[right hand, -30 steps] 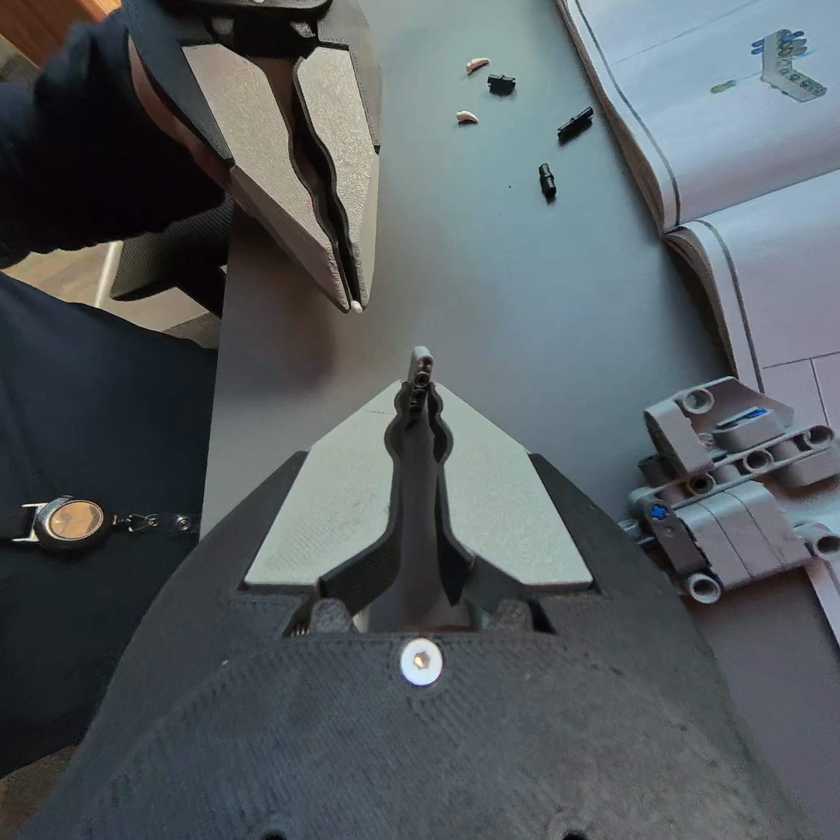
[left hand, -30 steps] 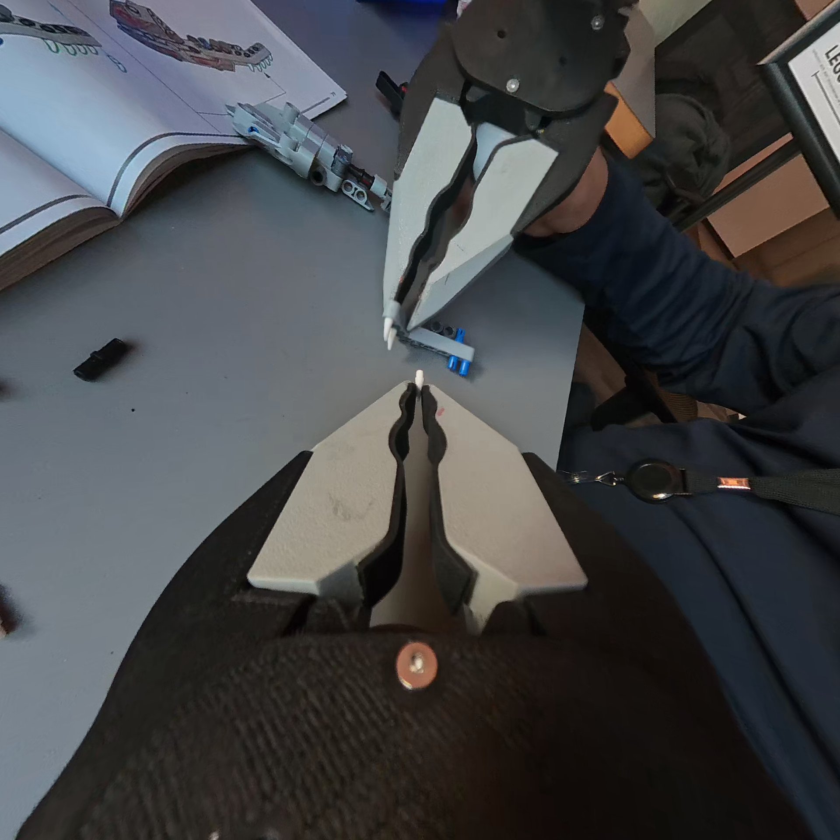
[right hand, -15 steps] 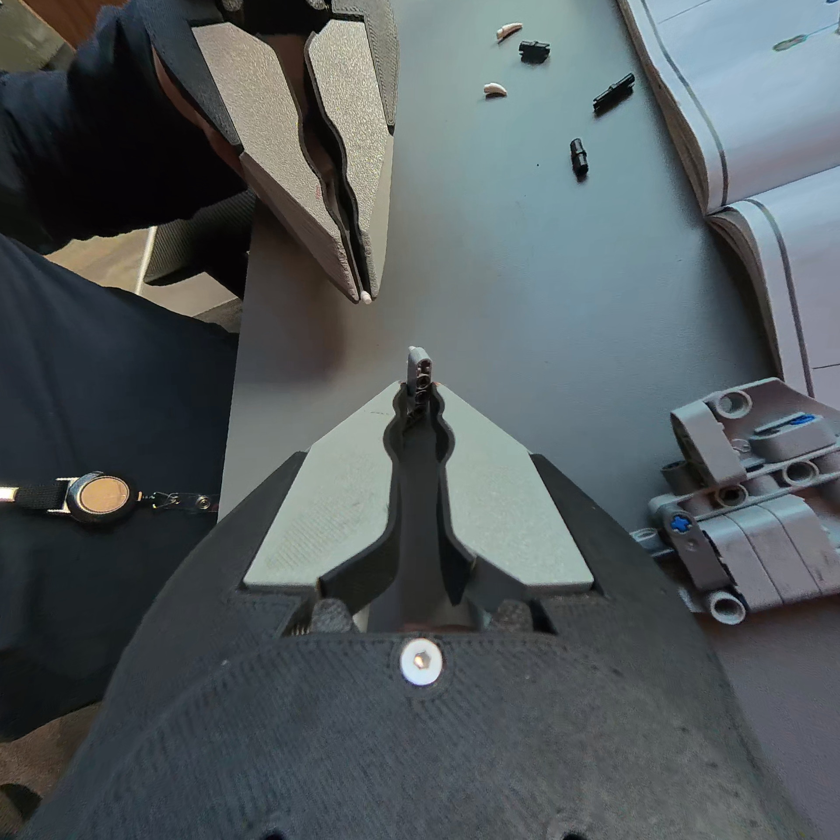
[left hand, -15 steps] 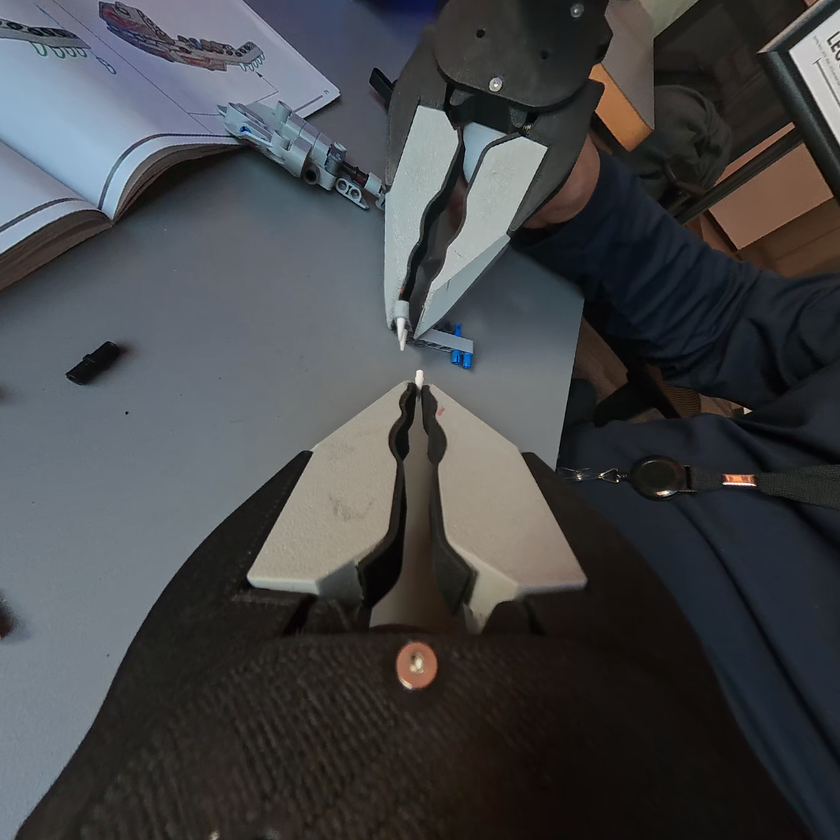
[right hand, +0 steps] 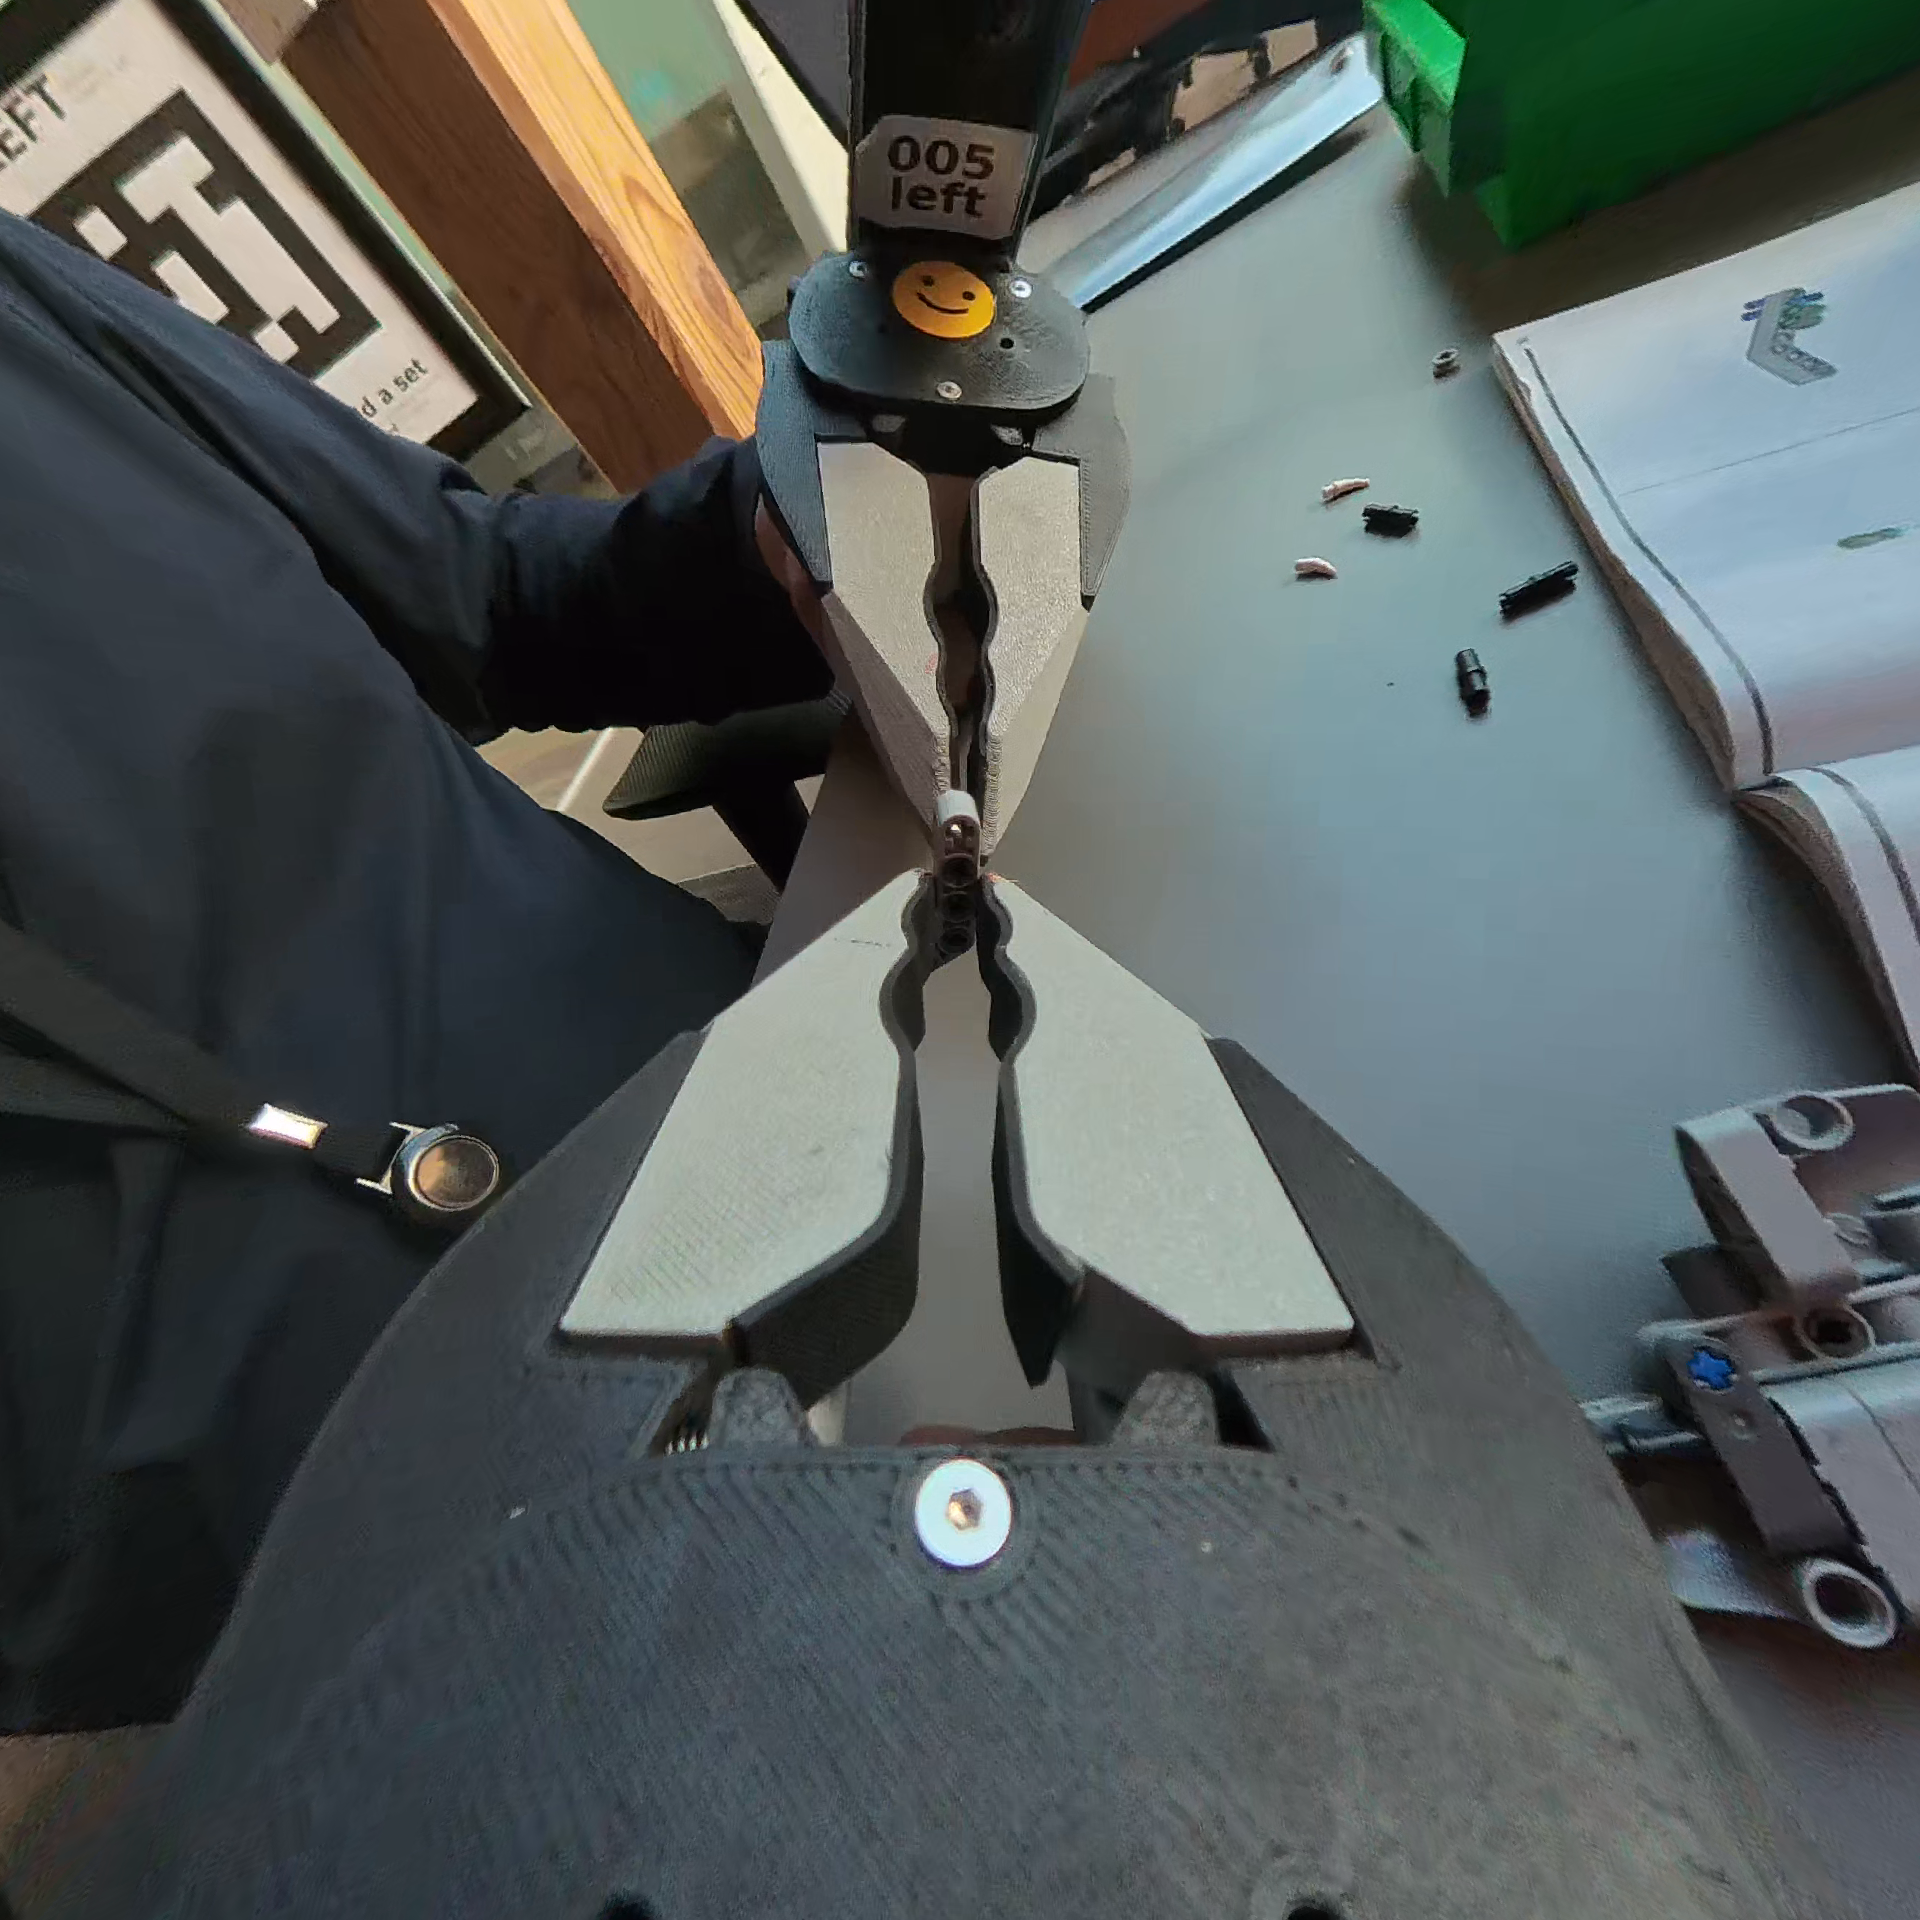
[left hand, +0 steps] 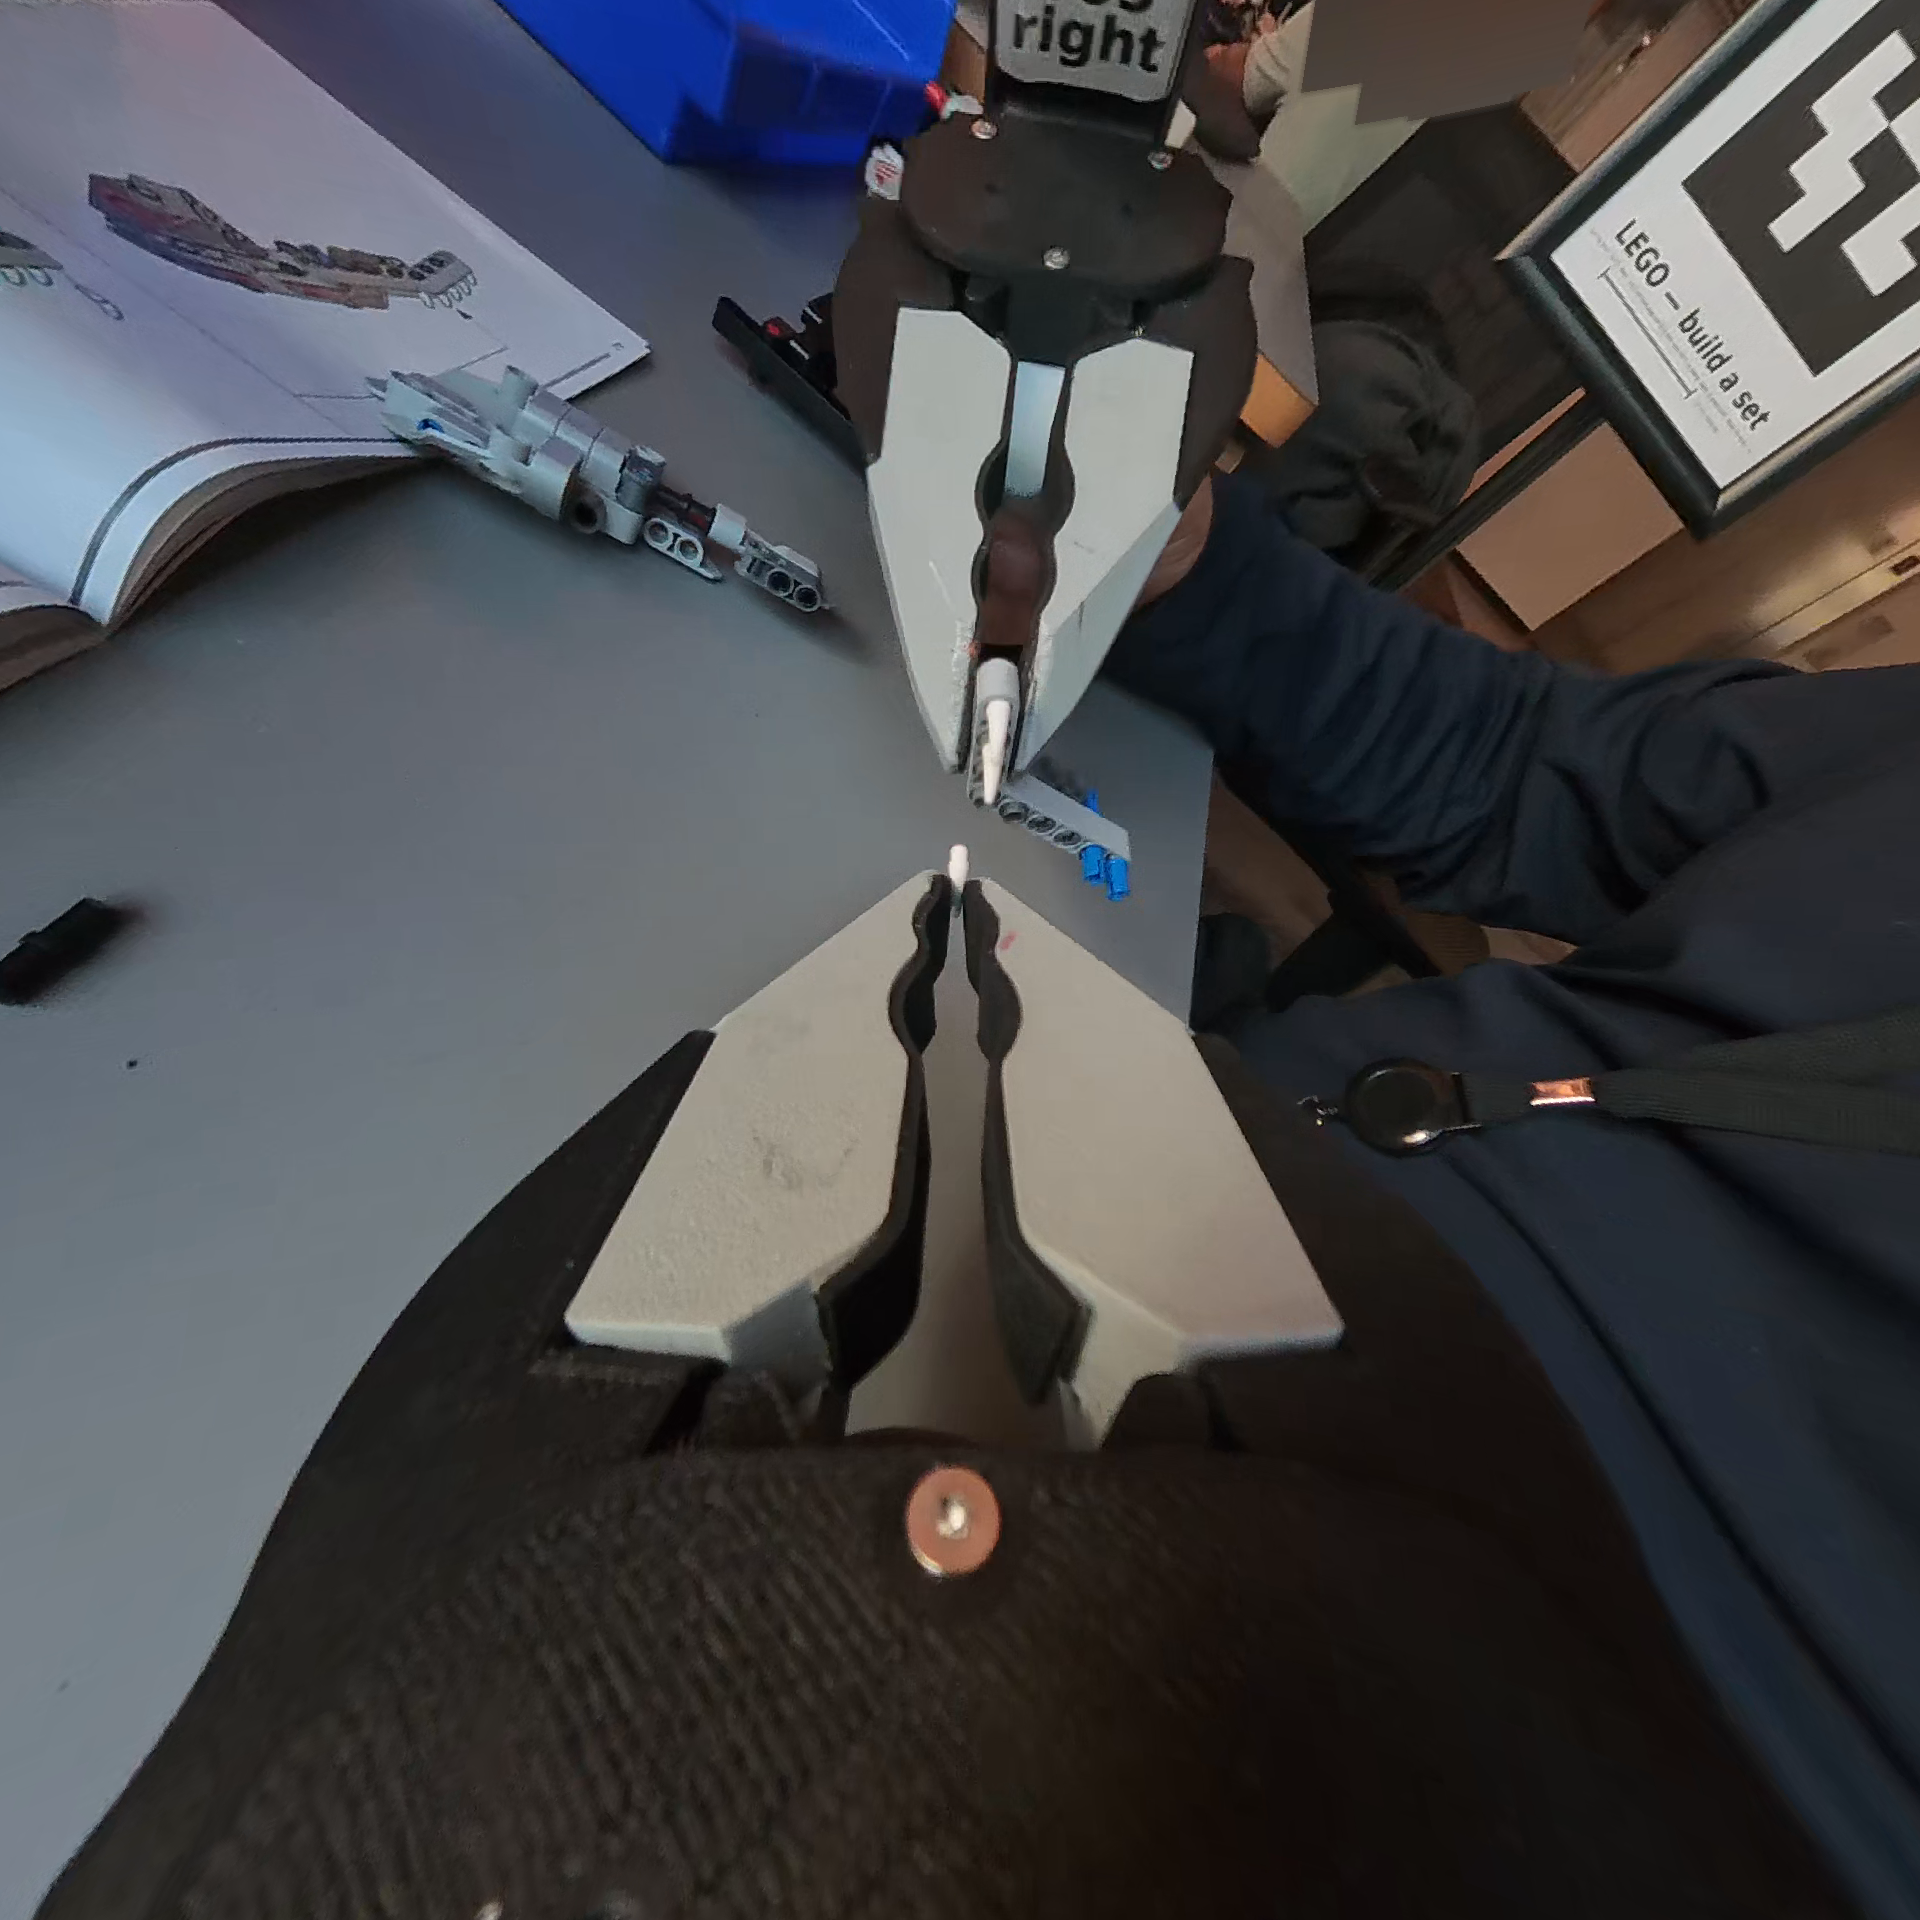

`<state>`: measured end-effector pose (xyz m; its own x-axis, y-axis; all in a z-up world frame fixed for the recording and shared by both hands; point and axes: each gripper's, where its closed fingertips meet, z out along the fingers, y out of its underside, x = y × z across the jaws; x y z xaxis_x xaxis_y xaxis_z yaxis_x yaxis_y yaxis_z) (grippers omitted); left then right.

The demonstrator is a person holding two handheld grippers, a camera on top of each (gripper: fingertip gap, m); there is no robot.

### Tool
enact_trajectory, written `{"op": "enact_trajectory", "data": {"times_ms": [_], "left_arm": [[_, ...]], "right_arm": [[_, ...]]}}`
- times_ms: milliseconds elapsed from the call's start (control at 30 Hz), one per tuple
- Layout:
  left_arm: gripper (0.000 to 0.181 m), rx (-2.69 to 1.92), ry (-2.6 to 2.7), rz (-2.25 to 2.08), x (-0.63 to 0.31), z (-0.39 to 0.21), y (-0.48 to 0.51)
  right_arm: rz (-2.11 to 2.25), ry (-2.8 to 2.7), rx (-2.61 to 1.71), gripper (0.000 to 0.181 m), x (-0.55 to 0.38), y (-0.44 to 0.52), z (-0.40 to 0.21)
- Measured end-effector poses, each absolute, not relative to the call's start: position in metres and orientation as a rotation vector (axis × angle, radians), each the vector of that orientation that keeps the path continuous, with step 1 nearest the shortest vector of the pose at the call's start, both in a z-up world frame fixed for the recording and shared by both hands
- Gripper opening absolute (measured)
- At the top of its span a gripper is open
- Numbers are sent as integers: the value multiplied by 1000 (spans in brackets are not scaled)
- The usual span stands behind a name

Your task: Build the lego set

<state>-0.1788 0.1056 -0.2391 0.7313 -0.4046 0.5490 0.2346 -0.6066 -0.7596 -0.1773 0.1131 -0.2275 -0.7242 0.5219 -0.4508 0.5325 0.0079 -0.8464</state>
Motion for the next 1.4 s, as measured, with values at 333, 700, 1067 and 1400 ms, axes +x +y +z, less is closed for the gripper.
{"op": "enact_trajectory", "data": {"times_ms": [333, 700, 1067, 1400], "left_arm": [[0, -2029, 152, -934, -172, -238, 106], [0, -2038, 164, -948, -170, -239, 105], [0, -2140, 186, -945, -165, -253, 104], [0, -2266, 287, -834, -158, -271, 100]], "right_arm": [[-1793, 2270, 1150, 5, -177, 104, -236], [-1785, 2273, 1131, 5, -176, 102, -236], [-1651, 2492, 1085, 5, -171, 102, -251], [-1488, 2587, 1039, 5, -164, 98, -267]]}}
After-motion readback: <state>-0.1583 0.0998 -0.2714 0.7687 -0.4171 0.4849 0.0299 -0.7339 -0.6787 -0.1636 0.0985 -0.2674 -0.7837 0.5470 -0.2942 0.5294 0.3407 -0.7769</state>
